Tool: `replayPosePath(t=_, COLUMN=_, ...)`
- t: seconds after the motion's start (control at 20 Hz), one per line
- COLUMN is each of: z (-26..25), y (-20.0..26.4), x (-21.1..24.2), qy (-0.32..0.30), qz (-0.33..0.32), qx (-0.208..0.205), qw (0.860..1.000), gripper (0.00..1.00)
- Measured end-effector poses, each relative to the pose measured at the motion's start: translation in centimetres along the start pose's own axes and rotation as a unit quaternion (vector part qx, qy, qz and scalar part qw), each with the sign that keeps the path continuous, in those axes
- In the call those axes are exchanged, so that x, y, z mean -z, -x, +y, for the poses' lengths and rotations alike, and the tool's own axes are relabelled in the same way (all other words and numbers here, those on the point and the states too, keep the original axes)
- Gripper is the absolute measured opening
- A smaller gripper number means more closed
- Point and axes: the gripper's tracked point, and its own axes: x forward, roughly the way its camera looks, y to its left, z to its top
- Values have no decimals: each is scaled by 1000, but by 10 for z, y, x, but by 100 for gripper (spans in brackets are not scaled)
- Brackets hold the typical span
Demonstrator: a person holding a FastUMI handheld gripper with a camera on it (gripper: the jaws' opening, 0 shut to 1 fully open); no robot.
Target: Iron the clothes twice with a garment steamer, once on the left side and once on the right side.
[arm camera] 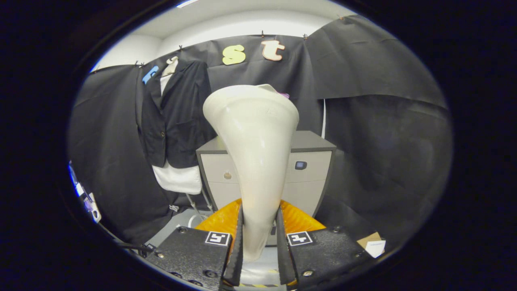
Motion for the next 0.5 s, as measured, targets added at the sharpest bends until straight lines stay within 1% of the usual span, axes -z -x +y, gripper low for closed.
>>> replayPosePath(t=0.35, z=-4, y=-5, x=-2, qy=-8, qz=0, qx=4, qw=1000, gripper=38)
replayPosePath(t=0.5, z=-10, y=-5, x=-4, qy=-11, qz=-2, qx=13, qw=1000, gripper=38)
